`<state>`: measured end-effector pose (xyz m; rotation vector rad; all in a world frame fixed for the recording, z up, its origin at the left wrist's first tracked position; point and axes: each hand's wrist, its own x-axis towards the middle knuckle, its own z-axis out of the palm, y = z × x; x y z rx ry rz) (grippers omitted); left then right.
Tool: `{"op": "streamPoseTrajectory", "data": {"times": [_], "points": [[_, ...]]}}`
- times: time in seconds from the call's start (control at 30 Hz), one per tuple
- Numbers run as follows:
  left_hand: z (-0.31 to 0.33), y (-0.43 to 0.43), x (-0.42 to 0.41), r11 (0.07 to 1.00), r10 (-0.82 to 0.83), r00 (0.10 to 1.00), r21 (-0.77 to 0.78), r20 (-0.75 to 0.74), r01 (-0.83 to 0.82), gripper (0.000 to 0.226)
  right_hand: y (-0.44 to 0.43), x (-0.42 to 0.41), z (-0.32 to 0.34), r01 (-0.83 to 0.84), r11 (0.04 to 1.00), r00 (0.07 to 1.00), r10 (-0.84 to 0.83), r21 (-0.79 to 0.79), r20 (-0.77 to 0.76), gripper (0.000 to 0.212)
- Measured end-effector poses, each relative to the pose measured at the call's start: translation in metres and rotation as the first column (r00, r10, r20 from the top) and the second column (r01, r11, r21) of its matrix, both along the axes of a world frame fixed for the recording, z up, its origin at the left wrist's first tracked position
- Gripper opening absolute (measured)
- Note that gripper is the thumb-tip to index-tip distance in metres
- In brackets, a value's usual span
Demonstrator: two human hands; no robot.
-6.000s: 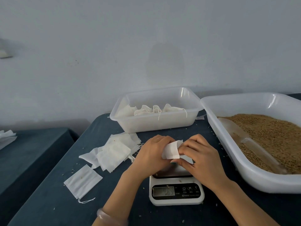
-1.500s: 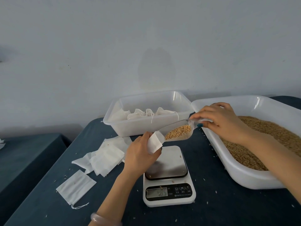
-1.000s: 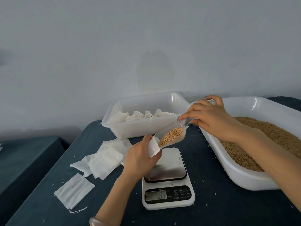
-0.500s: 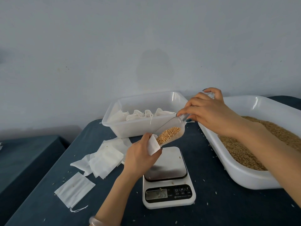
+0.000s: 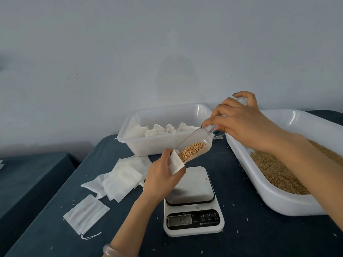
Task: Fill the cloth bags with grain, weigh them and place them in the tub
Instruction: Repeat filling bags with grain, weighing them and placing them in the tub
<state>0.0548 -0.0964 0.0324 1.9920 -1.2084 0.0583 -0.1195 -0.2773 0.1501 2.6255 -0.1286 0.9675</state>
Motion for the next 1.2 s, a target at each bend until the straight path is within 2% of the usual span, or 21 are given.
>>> {"op": "streamPoseTrajectory", "data": {"times": [0.57,0.67,0.73,0.9,1.03,1.1,1.2], "points": [[0.001,0.000,-0.001,1.000,-0.003,0.999,-0.015,-0.041,0.002,0.041,-0.002,-0.004,0.000,-0.013,1.000,0.999,0.014,-0.023,0.032,0.030],[0.001,0.001,-0.002,1.000,-0.011,0.998,-0.025,-0.058,0.010,0.038,-0.006,-0.006,-0.007,-0.004,0.999,1.000,0.003,0.054,0.022,0.028],[0.002,0.002,-0.001,0.999,-0.012,0.997,-0.044,-0.079,0.009,0.040,-0.009,-0.008,-0.013,0.027,0.981,1.000,-0.024,0.194,-0.017,0.029],[0.002,0.001,-0.002,0.997,-0.039,0.990,-0.073,-0.136,0.029,0.032,-0.019,-0.011,-0.033,0.150,0.814,0.979,-0.045,0.561,-0.197,0.037],[0.004,0.002,-0.004,0.985,-0.120,0.971,-0.145,-0.207,0.091,0.017,-0.023,-0.014,-0.041,0.209,0.690,0.956,0.004,0.693,-0.293,0.030],[0.006,0.002,-0.005,0.972,-0.186,0.947,-0.189,-0.263,0.138,0.016,-0.022,-0.016,-0.039,0.177,0.603,0.963,0.056,0.778,-0.263,0.024],[0.009,0.003,-0.006,0.955,-0.260,0.917,-0.218,-0.302,0.198,0.032,-0.020,-0.018,-0.035,0.077,0.410,0.985,0.112,0.909,-0.134,0.024]]}}
